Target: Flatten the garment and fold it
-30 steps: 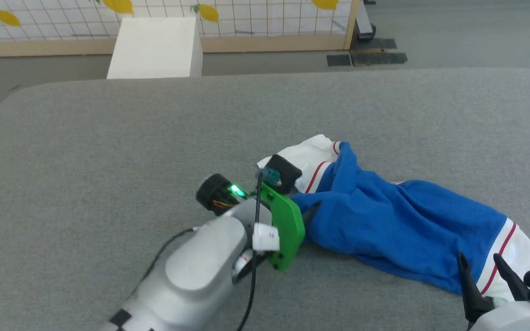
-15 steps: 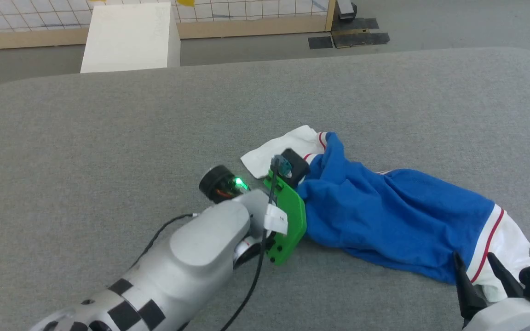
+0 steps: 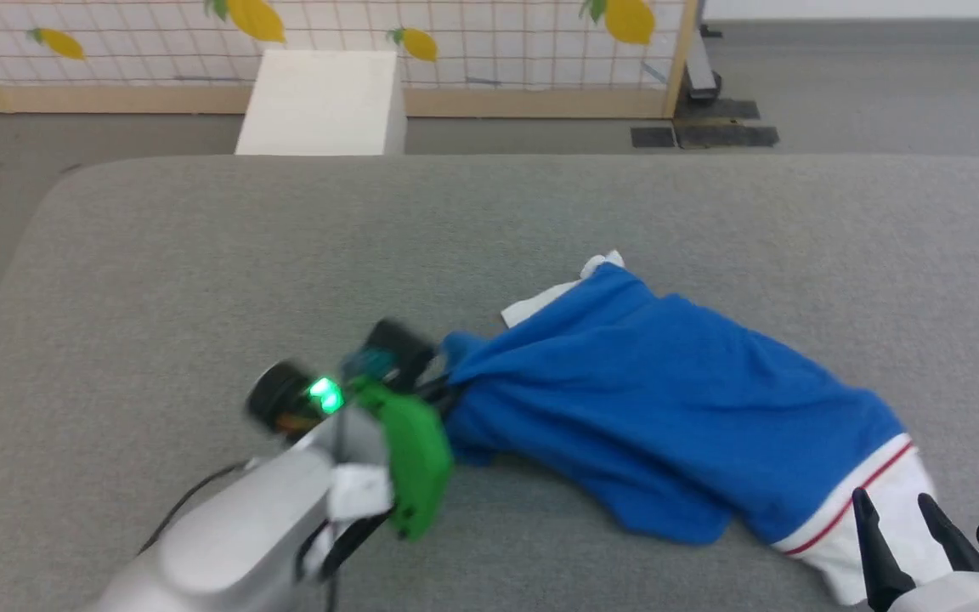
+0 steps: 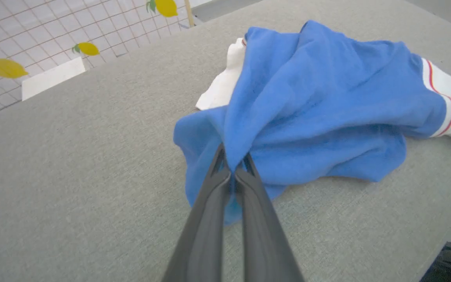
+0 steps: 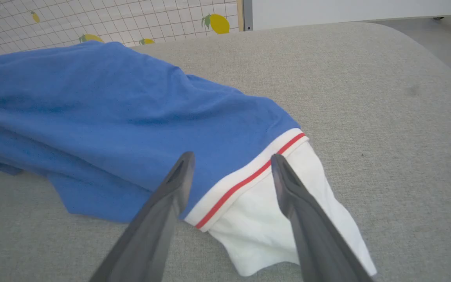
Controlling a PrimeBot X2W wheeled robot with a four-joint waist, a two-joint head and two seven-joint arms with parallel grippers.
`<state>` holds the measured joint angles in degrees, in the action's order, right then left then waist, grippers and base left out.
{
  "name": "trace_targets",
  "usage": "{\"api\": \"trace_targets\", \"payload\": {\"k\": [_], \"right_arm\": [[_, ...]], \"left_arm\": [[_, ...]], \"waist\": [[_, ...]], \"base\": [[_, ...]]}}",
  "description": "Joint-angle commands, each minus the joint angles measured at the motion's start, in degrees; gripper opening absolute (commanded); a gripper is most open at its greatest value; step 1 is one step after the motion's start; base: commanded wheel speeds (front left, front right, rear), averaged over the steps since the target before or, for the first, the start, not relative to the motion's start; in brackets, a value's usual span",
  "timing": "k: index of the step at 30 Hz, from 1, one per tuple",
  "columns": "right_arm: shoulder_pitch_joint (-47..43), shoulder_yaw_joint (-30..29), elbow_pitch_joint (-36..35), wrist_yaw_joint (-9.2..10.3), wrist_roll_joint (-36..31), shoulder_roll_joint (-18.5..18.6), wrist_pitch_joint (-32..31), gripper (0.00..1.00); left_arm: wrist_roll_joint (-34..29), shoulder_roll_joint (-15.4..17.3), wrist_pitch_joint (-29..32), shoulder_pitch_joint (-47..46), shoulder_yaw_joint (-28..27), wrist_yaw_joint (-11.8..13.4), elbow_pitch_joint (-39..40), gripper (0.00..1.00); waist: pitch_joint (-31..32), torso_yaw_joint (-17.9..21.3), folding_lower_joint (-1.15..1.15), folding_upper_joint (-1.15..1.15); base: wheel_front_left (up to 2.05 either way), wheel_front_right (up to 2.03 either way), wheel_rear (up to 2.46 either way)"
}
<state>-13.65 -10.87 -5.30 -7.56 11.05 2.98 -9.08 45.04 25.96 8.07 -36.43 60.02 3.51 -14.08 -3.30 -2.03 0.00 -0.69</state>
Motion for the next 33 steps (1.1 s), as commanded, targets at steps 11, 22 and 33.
{"api": "trace_targets", "payload": {"k": [11,22,33], "right_arm": [[-1.11,0.17,0.02,0.08,0.22,-0.1,-0.6,1.0],[-0.7,0.23,0.07,0.08,0.11,-0.1,-0.88,1.0],[0.52,0.47,-0.4,0.08,0.05,-0.1,-1.36,1.0]], "left_arm": [[11.46,15.67,0.11,25.09,-6.82,17.51,15.58,0.0],[14.09,15.26,-6.38,29.52,-10.36,18.63,15.83,1.0],[5.01,11.68,-9.83,11.89,-11.53,13.46,18.22,1.0]], "waist": [[0.93,-2.71,0.0,0.69],[0.73,-2.57,0.0,0.69],[-0.55,-0.66,0.0,0.69]], "base": [[0.0,0.0,0.0],[0.0,0.0,0.0],[0.0,0.0,0.0]]}}
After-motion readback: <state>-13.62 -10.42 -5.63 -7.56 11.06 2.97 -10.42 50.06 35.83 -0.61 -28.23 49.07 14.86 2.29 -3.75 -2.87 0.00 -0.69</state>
